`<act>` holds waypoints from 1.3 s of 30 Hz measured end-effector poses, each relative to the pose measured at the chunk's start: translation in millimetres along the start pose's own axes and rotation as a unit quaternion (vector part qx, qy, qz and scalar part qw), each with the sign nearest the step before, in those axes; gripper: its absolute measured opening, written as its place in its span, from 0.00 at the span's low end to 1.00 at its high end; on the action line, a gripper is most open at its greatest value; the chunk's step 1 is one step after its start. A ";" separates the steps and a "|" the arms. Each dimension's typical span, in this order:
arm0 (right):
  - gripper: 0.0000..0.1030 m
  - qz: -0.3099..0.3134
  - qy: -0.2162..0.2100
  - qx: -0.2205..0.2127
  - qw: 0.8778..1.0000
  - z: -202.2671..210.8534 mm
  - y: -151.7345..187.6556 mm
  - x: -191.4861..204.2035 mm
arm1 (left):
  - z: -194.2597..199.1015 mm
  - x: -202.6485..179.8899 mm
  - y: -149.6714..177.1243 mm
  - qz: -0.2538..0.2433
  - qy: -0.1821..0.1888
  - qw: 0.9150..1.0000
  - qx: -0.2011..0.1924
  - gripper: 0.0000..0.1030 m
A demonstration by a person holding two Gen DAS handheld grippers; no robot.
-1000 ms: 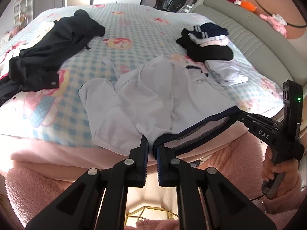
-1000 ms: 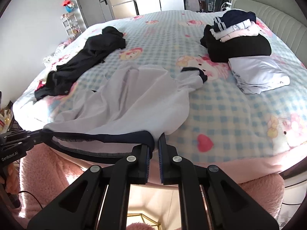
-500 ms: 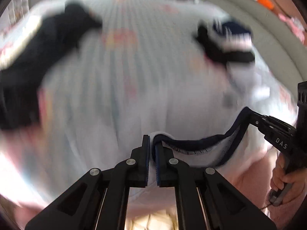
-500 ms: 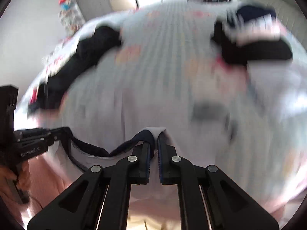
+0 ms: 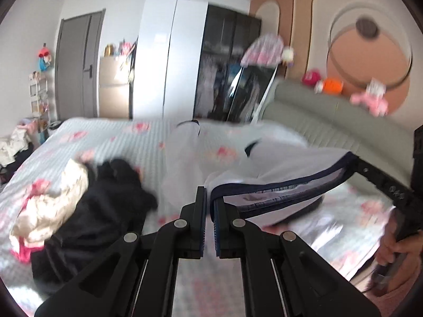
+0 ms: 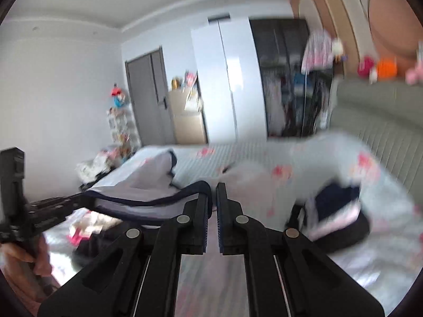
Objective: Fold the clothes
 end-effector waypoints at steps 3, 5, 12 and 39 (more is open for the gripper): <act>0.04 -0.018 0.018 0.078 0.997 -18.5 105.9 -5.1 | -51.7 4.9 102.0 0.009 -0.003 0.995 0.102 0.05; 0.04 -0.038 0.034 0.173 0.984 -48.7 198.1 -14.1 | -89.1 14.9 175.0 0.030 -0.017 0.981 0.189 0.05; 0.05 -0.140 0.028 0.332 0.933 -70.5 364.1 -42.5 | -133.6 25.6 303.6 0.045 -0.045 0.951 0.302 0.05; 0.05 -0.139 -0.014 0.264 0.954 -64.9 318.9 -35.8 | -97.5 28.7 265.1 0.090 -0.004 0.974 0.206 0.10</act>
Point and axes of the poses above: each gripper's, at about its wrist camera, not at the fingertips, and z roughly against the way its jaws point, x to its left, y to its underside, the point moved 7 cm from there along -z, roughly the way its jaws point, and after that the axes turned 4 degrees about z, right-handed, at the moved point
